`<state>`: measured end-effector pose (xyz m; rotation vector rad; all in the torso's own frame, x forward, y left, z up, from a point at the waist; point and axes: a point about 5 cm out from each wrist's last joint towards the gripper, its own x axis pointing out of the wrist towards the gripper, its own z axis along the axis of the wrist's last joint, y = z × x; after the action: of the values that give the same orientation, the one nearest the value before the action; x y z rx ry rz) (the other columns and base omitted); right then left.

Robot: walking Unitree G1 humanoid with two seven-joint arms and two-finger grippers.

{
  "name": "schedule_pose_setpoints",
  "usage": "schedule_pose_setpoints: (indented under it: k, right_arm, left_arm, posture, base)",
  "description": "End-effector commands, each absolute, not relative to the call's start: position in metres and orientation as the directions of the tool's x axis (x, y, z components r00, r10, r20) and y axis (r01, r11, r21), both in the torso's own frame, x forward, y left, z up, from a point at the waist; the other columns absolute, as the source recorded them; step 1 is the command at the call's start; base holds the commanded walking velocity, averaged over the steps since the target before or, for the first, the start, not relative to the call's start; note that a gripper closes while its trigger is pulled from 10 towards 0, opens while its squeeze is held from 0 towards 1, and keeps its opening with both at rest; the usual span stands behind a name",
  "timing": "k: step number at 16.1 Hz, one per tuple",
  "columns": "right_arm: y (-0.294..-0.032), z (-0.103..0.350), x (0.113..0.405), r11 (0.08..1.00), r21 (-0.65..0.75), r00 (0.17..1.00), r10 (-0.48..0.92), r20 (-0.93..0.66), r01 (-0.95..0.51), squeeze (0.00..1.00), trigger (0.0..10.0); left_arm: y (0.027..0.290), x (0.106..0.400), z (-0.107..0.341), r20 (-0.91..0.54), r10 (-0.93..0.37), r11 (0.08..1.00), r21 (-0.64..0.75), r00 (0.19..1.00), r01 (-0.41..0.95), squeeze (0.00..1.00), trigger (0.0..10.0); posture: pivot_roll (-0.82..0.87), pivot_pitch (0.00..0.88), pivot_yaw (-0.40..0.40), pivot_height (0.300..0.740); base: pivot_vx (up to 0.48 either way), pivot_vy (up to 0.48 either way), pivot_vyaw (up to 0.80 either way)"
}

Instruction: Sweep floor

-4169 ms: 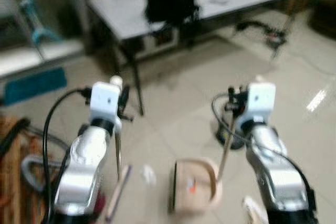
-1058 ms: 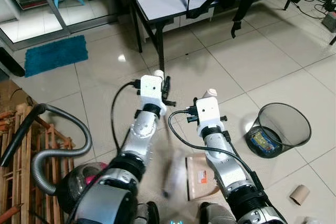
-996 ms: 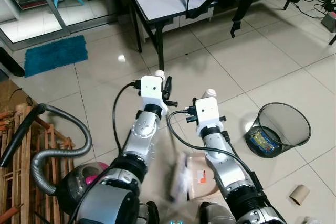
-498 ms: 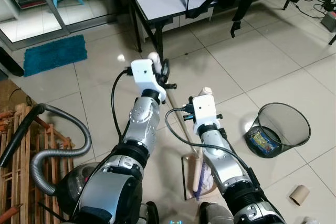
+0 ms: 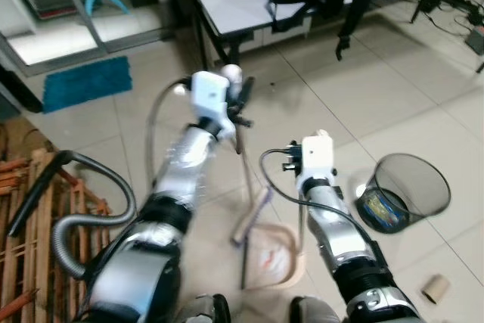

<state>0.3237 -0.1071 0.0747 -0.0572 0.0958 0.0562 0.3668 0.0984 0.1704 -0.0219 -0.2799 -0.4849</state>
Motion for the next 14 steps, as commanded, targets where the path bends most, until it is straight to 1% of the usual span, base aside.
schedule_pose_setpoints:
  k: [1, 2, 4, 6, 7, 8, 9, 10, 11, 14]
  right_arm:
    - [-0.116, 0.086, 0.331, 0.999, -0.019, 0.997, 0.031, -0.071, -0.033, 0.00, 10.0]
    - [-0.120, 0.091, 0.333, 1.000, 0.000, 0.998, 0.025, -0.063, -0.025, 0.00, 10.0]
    - [-0.136, 0.114, 0.339, 1.000, -0.010, 0.999, 0.025, -0.028, -0.025, 0.00, 10.0]
    - [-0.143, 0.125, 0.340, 1.000, -0.008, 1.000, 0.008, -0.017, -0.009, 0.00, 10.0]
    - [-0.148, 0.135, 0.341, 1.000, 0.011, 1.000, -0.007, 0.003, 0.007, 0.00, 10.0]
    - [-0.157, 0.157, 0.342, 0.999, 0.029, 0.999, -0.023, 0.049, 0.021, 0.00, 10.0]
    - [-0.161, 0.170, 0.341, 0.999, 0.030, 0.996, -0.028, 0.080, 0.026, 0.00, 10.0]
    - [-0.170, 0.194, 0.339, 0.999, 0.032, 0.990, -0.044, 0.133, 0.040, 0.00, 10.0]
    - [-0.176, 0.214, 0.336, 0.998, 0.024, 0.983, -0.053, 0.176, 0.049, 0.00, 10.0]
    - [-0.180, 0.251, 0.327, 0.998, 0.028, 0.970, -0.059, 0.234, 0.054, 0.00, 10.0]
  left_arm:
    - [0.117, 0.365, 0.178, 0.274, -0.456, 0.888, 0.077, 0.847, 0.453, 0.00, 10.0]
    - [0.126, 0.365, 0.178, 0.271, -0.438, 0.897, 0.073, 0.857, 0.435, 0.00, 10.0]
    - [0.169, 0.363, 0.175, 0.254, -0.273, 0.962, 0.067, 0.928, 0.265, 0.00, 10.0]
    - [0.180, 0.360, 0.172, 0.241, -0.223, 0.975, 0.065, 0.944, 0.214, 0.00, 10.0]
    - [0.185, 0.357, 0.166, 0.218, -0.203, 0.978, 0.095, 0.955, 0.186, 0.00, 10.0]
    - [0.191, 0.348, 0.156, 0.174, -0.175, 0.979, 0.131, 0.969, 0.153, 0.00, 10.0]
    - [0.192, 0.343, 0.151, 0.155, -0.165, 0.979, 0.149, 0.974, 0.142, 0.00, 10.0]
    - [0.190, 0.333, 0.146, 0.147, -0.150, 0.984, 0.121, 0.978, 0.133, 0.00, 10.0]
    - [0.184, 0.324, 0.142, 0.141, -0.158, 0.983, 0.113, 0.977, 0.143, 0.00, 10.0]
    - [0.167, 0.308, 0.133, 0.118, -0.219, 0.966, 0.164, 0.968, 0.199, 0.00, 10.0]
  posture:
    - [-0.06, 0.000, 0.084, 0.740]
    - [-0.06, 0.000, 0.084, 0.740]
    - [-0.07, 0.000, 0.089, 0.740]
    - [-0.08, 0.000, 0.091, 0.740]
    - [-0.08, 0.000, 0.092, 0.740]
    - [-0.08, 0.000, 0.093, 0.740]
    - [-0.09, 0.000, 0.094, 0.740]
    - [-0.09, 0.000, 0.098, 0.740]
    - [-0.09, 0.000, 0.099, 0.740]
    - [-0.10, 0.000, 0.100, 0.740]
  base:
    - [0.000, 0.000, 0.00]
    - [0.000, 0.000, 0.00]
    - [0.000, 0.000, 0.00]
    - [0.000, 0.000, 0.00]
    - [0.000, 0.000, 0.00]
    - [0.000, 0.000, -0.80]
    - [0.000, 0.000, -0.80]
    - [0.000, 0.000, -0.80]
    - [0.000, 0.000, -0.80]
    - [0.000, 0.000, -0.80]
